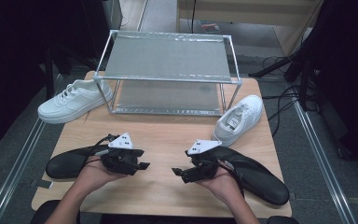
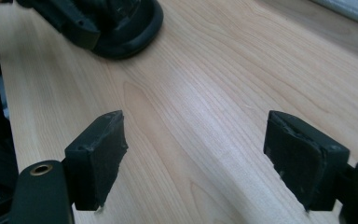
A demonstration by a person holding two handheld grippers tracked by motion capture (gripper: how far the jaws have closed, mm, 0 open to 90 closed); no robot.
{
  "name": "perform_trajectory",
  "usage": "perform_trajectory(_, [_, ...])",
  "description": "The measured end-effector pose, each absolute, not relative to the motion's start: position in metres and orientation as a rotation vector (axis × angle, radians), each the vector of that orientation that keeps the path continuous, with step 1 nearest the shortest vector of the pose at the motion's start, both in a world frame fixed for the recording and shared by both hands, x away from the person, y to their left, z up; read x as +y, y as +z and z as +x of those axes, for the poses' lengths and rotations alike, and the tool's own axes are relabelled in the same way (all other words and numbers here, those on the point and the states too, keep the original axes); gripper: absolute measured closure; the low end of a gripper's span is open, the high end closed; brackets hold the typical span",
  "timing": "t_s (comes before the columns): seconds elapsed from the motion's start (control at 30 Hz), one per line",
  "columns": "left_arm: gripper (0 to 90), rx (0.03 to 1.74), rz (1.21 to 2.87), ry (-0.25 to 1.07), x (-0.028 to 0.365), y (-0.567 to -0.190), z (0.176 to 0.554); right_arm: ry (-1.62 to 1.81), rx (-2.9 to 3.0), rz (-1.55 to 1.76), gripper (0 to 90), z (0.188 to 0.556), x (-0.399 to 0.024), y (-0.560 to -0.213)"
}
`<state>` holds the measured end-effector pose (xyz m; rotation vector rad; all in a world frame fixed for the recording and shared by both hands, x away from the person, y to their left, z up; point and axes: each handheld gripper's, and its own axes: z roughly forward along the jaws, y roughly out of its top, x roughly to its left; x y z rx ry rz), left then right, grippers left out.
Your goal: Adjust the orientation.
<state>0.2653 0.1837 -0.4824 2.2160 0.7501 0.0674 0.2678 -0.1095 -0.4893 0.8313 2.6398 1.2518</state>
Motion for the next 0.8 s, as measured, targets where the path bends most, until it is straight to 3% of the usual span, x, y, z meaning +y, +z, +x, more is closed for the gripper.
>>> perform_trajectory(0.2, [44.7, 0.799, 2.195, 0.048, 0.188, -0.481, 0.271, 1.257, 2.651, 0.807, 20.2, 0.269, -0.113, -0.487])
perform_trajectory(0.27, [38.8, 0.796, 2.197, 0.085, 0.190, -0.481, 0.270, 1.212, 2.645, 0.779, 39.5, 0.270, -0.118, -0.484])
perform_trajectory(0.53, [29.9, 0.772, 2.210, 0.043, 0.197, -0.477, 0.270, 1.231, 2.627, 0.746, 41.8, 0.270, -0.117, -0.480])
perform_trajectory(0.73, [27.3, 0.723, 2.205, 0.078, 0.206, -0.468, 0.265, 1.375, 2.663, 0.842, 44.2, 0.274, -0.119, -0.478])
perform_trajectory(0.8, [30.3, 0.715, 2.226, 0.099, 0.209, -0.468, 0.263, 1.360, 2.629, 0.770, 47.5, 0.273, -0.122, -0.474])
